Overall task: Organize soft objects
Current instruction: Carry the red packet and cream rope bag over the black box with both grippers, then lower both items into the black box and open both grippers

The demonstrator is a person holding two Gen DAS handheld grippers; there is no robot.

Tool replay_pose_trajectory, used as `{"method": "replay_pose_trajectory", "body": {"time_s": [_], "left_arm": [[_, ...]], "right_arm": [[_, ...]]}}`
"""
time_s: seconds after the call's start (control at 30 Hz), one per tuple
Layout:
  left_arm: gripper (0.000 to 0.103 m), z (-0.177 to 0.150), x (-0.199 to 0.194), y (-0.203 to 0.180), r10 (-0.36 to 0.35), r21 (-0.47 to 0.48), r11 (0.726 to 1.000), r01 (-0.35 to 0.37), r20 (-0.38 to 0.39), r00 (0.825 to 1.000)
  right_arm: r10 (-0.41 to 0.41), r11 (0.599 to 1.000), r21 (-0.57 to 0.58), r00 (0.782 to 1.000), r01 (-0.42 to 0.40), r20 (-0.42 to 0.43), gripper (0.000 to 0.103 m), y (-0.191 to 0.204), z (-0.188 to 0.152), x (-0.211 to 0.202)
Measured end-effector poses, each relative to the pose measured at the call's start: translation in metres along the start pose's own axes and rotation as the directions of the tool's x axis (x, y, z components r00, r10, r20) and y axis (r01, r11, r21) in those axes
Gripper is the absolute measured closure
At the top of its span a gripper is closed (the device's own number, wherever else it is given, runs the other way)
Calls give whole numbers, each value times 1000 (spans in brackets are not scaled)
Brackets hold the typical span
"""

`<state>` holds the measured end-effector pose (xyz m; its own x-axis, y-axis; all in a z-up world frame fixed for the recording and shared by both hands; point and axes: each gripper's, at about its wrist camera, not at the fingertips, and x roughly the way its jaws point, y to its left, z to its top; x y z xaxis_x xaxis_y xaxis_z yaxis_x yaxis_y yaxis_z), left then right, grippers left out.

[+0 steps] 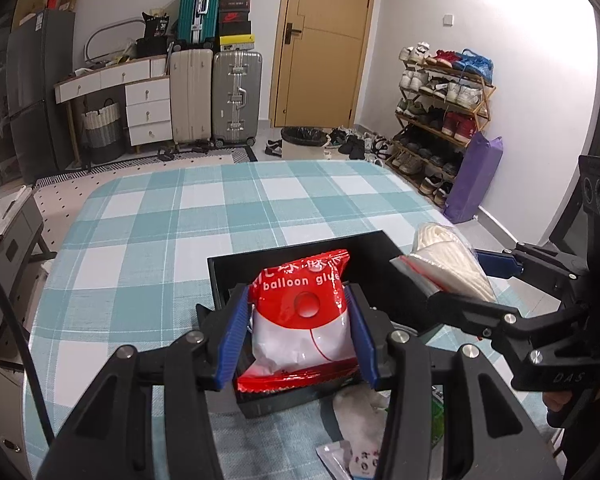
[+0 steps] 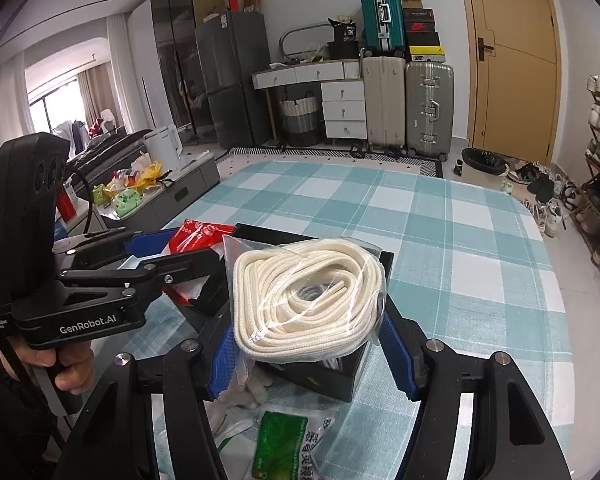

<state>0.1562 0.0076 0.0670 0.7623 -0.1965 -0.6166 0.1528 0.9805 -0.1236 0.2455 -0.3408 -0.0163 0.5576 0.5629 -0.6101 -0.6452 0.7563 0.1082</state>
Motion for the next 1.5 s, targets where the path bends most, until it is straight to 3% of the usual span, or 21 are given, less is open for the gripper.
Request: {"method": "replay_pose_trajectory", "body": {"time_s": [0.27,0.87,1.03,1.1,1.33,1.4,1.5], "left_arm": [[56,-2,22,3,3,-7,1000,-3,-35,999],[56,0,46,5,-4,0,1000,4,-66,998],[55,0,47,5,-8,3,1000,8,-64,998],[53,-1,46,6,0,1,1000,0,-65,998],[30,-2,34,10,-30,-26,999,28,-60,998],[19,-2,28,9,-45,-30,999,43,-46,998],[9,-4,16,8,-28,-23,999,28,-20,999]], "right_arm": [[-7,999,-38,999,5,-50,39,-3,-1,30],[-38,993,-118,997,30,-67,39,-3,1,57],[-44,990,-136,997,36,-58,32,-1,3,58],[-51,988,-146,998,46,-31,19,0,3,53],[-61,987,-146,998,61,1,13,-1,0,33],[-65,988,-137,998,65,2,10,-1,-1,27],[-56,992,-109,998,57,9,5,-2,-5,14]]}}
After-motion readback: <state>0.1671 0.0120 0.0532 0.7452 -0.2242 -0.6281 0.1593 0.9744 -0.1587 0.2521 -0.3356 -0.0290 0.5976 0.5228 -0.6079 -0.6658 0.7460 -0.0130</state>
